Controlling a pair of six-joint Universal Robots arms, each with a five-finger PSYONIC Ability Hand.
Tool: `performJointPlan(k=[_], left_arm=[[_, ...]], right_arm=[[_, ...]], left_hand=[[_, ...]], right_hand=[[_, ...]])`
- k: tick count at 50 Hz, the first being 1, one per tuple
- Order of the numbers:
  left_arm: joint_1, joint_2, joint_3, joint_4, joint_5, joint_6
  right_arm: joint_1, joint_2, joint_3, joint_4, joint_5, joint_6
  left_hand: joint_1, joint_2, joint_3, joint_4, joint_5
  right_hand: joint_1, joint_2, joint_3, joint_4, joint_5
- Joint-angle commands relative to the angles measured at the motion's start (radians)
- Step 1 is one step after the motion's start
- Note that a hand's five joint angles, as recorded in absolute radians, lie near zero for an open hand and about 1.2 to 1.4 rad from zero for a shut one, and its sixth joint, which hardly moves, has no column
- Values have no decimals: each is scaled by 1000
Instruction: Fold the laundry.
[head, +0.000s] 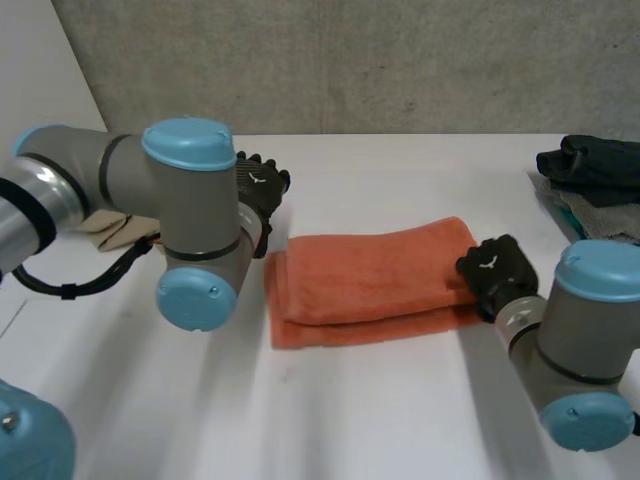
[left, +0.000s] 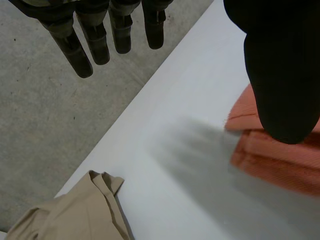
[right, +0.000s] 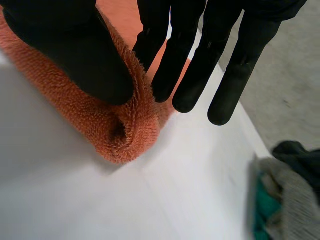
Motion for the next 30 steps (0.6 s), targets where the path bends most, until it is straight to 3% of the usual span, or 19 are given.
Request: performJointPlan(k=[1, 4, 11, 17, 21, 25, 26, 27, 28, 30], left_arm=[[25, 71, -81, 6, 43, -26], [36, 104, -115, 11, 55, -35], [46, 158, -161, 34, 75, -52], [42, 215, -208, 32, 80, -83], [31, 247, -251, 37, 84, -114], [22, 258, -270, 44, 92, -138], [19, 258, -270, 44, 93, -140], [17, 256, -268, 44, 93, -143], [11, 255, -265, 44, 93, -146], [6, 250, -259, 44, 92, -147]], right_arm=[[-47, -11, -2, -9, 12, -104], [-38, -13, -19, -31, 26, -154], [154, -26, -19, -242, -15, -257], [370, -22, 120, -472, -217, -364], [404, 24, 191, -558, -351, -371], [398, 59, 193, -580, -405, -366], [392, 61, 190, -578, -400, -362], [386, 59, 187, -575, -391, -357], [374, 53, 182, -566, -365, -333], [361, 36, 182, -551, -347, -276]], left_hand=[[-30, -30, -33, -21, -46], [-30, -30, -33, -21, -46], [-30, -30, -33, -21, -46], [-30, -30, -33, -21, -46], [-30, -30, -33, -21, -46], [-30, -30, -33, -21, -46], [-30, -30, -33, -21, -46], [-30, -30, -33, -21, -46], [-30, -30, -33, -21, -46], [-30, -30, -33, -21, -46]], right_hand=[[303, 222, 215, 205, 214], [303, 222, 215, 205, 214], [303, 222, 215, 205, 214], [303, 222, 215, 205, 214], [303, 222, 215, 205, 214], [303, 222, 215, 205, 214], [137, 56, 48, 39, 48], [-289, -370, -378, -387, -378], [-919, -1000, -1007, -1017, -1008], [-919, -1000, -1007, -1017, -1008]])
